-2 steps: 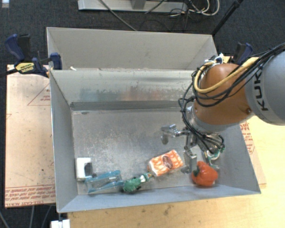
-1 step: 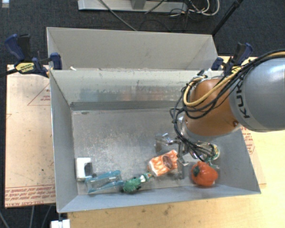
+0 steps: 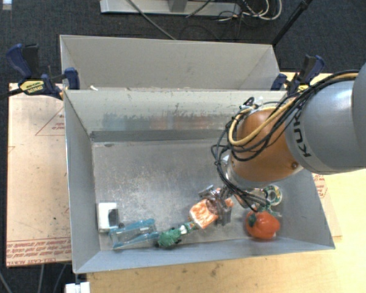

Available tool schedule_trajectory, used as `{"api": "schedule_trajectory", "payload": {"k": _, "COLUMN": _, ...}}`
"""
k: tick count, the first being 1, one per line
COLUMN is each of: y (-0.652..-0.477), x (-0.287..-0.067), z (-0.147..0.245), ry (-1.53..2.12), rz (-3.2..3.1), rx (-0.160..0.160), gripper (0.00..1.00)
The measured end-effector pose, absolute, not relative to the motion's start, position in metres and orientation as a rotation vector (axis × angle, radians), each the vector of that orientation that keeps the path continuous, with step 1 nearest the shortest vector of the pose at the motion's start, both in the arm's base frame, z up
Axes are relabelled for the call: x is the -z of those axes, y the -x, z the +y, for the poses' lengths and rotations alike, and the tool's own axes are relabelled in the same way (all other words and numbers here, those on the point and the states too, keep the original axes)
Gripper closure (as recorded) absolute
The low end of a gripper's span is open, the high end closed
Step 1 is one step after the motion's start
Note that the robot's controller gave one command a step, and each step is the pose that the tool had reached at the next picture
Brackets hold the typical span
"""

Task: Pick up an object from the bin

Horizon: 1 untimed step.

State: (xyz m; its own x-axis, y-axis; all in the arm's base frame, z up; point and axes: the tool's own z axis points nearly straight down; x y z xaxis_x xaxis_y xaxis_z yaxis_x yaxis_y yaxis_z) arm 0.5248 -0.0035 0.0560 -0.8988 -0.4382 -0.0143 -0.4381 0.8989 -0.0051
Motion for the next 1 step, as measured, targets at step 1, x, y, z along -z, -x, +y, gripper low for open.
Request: {"api": "schedule_trajectory", "payload": {"k": 1, "y": -0.523, "x": -0.0579, "z": -0.003, "ry": 0.713, "rz": 3.046, "rx": 0.002, "gripper": 1.0}}
